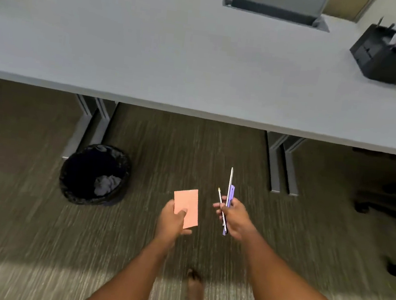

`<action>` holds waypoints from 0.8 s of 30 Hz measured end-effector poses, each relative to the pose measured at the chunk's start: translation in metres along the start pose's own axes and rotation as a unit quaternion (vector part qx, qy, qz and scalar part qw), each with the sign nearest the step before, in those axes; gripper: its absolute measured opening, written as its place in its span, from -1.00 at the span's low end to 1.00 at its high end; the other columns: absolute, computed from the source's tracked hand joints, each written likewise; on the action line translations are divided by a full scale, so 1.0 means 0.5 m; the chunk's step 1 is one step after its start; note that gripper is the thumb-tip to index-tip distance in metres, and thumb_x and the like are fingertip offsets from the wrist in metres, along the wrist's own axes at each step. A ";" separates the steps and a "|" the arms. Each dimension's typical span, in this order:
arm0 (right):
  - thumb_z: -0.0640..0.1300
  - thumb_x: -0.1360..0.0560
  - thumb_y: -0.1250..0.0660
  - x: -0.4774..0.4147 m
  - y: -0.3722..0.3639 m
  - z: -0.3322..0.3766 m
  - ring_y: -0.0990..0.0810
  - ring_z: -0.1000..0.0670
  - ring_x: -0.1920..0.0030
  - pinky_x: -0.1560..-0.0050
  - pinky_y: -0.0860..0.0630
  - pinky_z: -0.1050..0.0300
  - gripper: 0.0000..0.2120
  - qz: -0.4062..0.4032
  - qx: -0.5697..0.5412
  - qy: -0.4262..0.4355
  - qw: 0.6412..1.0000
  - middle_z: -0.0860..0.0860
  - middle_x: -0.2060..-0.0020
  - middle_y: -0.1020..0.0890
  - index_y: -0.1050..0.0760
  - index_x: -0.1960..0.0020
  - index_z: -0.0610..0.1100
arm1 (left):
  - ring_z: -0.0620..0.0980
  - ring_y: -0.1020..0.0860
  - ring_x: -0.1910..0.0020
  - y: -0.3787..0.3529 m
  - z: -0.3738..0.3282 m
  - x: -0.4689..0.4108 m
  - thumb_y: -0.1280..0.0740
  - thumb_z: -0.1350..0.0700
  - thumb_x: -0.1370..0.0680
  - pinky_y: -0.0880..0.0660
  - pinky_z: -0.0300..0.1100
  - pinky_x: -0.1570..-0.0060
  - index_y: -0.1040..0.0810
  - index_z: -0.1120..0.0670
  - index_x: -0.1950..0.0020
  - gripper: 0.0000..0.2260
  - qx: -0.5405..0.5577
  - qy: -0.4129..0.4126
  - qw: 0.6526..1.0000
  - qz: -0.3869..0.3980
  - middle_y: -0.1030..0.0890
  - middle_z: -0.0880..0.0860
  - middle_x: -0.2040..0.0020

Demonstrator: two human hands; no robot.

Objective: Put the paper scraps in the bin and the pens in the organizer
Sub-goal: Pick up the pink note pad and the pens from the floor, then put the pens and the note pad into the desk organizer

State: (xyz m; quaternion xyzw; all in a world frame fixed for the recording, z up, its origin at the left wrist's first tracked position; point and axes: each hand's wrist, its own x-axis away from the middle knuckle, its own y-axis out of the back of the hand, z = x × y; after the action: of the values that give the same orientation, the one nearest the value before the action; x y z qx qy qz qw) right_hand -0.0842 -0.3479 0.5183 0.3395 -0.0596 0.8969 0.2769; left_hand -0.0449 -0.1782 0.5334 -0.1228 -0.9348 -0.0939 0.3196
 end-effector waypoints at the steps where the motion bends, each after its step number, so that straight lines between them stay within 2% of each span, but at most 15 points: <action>1: -0.38 -0.57 -0.14 0.020 0.010 0.010 -0.48 0.07 0.36 0.37 -0.37 0.23 -0.82 -0.005 -0.009 -0.001 1.000 -0.09 0.23 -0.62 -0.38 0.00 -0.12 | 0.12 -0.56 0.03 -0.001 -0.015 0.019 -0.22 0.25 -0.58 -0.63 -0.08 0.40 -0.36 0.16 -0.29 -0.72 -0.004 -0.002 1.000 0.005 -0.50 0.09 -0.08; 6: -0.35 -0.57 -0.16 0.110 0.056 0.053 -0.50 0.07 0.35 0.35 -0.45 0.23 -0.86 -0.023 -0.012 0.028 0.999 -0.08 0.22 -0.63 -0.41 -0.06 -0.18 | 0.16 -0.61 -0.02 -0.010 -0.075 0.096 -0.26 0.23 -0.57 -0.64 -0.11 0.40 -0.40 0.17 -0.27 -0.72 -0.047 -0.026 0.998 0.025 -0.55 0.14 -0.17; 11: -0.33 -0.59 -0.12 0.187 0.092 0.089 -0.53 0.00 0.33 0.29 -0.51 0.16 -0.85 -0.032 -0.010 0.070 0.997 -0.13 0.19 -0.60 -0.41 -0.11 -0.23 | 0.08 -0.64 0.12 -0.027 -0.135 0.160 -0.30 0.22 -0.55 -0.57 -0.22 0.54 -0.44 0.13 -0.15 -0.81 -0.068 -0.059 0.996 0.029 -0.57 0.12 -0.11; 15: -0.29 -0.60 -0.13 0.240 0.131 0.124 -0.60 -0.02 0.23 0.20 -0.57 0.12 -0.83 -0.046 -0.034 0.108 0.993 -0.14 0.17 -0.62 -0.44 -0.14 -0.19 | 0.12 -0.64 0.11 -0.058 -0.186 0.197 -0.29 0.22 -0.55 -0.57 -0.22 0.55 -0.44 0.17 -0.14 -0.82 -0.077 -0.085 0.993 0.036 -0.57 0.15 -0.11; 21: -0.33 -0.58 -0.19 0.264 0.213 0.206 -0.64 -0.08 0.12 -0.01 -0.62 0.03 -0.81 -0.055 -0.140 0.149 0.977 -0.17 0.14 -0.62 -0.46 -0.14 -0.18 | 0.14 -0.64 0.13 -0.147 -0.259 0.225 -0.29 0.24 -0.55 -0.57 -0.21 0.53 -0.40 0.20 -0.22 -0.75 -0.079 -0.102 0.990 0.056 -0.55 0.16 -0.06; 24: -0.33 -0.56 -0.22 0.256 0.260 0.265 -0.65 -0.12 0.07 -0.05 -0.61 0.00 -0.80 -0.041 -0.227 0.155 0.961 -0.20 0.10 -0.63 -0.48 -0.15 -0.18 | 0.10 -0.62 0.13 -0.209 -0.296 0.225 -0.28 0.25 -0.55 -0.55 -0.27 0.52 -0.40 0.18 -0.24 -0.73 -0.124 -0.127 0.982 0.065 -0.54 0.15 -0.10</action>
State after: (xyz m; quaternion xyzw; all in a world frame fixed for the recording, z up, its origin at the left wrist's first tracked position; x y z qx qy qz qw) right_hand -0.1564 -0.4376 0.7123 0.1265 -0.2038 0.8896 0.3887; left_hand -0.0765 -0.2964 0.7081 -0.2333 -0.9389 -0.1719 0.1859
